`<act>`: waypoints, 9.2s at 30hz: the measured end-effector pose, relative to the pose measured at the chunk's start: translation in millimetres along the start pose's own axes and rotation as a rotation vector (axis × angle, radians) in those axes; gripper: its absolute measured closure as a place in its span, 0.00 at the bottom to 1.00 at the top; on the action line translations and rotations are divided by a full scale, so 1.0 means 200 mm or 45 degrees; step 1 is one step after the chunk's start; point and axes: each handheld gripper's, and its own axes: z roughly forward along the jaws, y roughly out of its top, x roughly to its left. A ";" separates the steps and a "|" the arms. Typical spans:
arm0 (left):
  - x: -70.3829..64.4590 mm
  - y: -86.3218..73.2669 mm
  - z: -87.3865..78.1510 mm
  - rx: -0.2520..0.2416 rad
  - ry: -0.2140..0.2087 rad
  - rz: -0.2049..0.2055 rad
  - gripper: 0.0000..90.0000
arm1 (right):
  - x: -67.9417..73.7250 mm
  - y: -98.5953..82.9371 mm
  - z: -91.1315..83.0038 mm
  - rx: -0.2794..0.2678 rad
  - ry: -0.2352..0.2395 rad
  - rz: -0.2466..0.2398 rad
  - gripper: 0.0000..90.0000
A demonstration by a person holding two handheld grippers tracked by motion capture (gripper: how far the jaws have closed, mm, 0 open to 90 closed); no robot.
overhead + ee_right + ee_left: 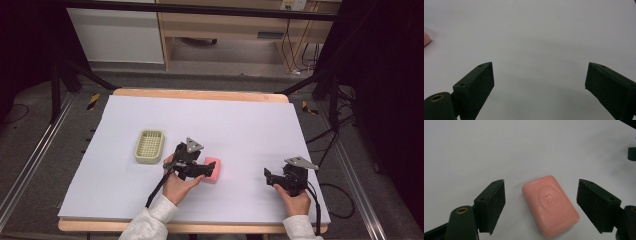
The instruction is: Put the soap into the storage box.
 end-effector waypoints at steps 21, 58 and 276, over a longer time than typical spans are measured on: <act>-0.04 -0.01 0.08 0.039 0.025 0.012 0.22 | 0.00 0.00 0.00 0.006 0.009 -0.005 0.10; -0.08 -0.04 0.23 0.167 0.046 0.001 0.26 | 0.01 0.00 0.01 0.021 0.018 -0.015 0.10; 0.78 -0.01 -0.27 0.159 0.318 -0.228 0.41 | 0.03 0.00 0.02 0.029 0.026 -0.036 0.10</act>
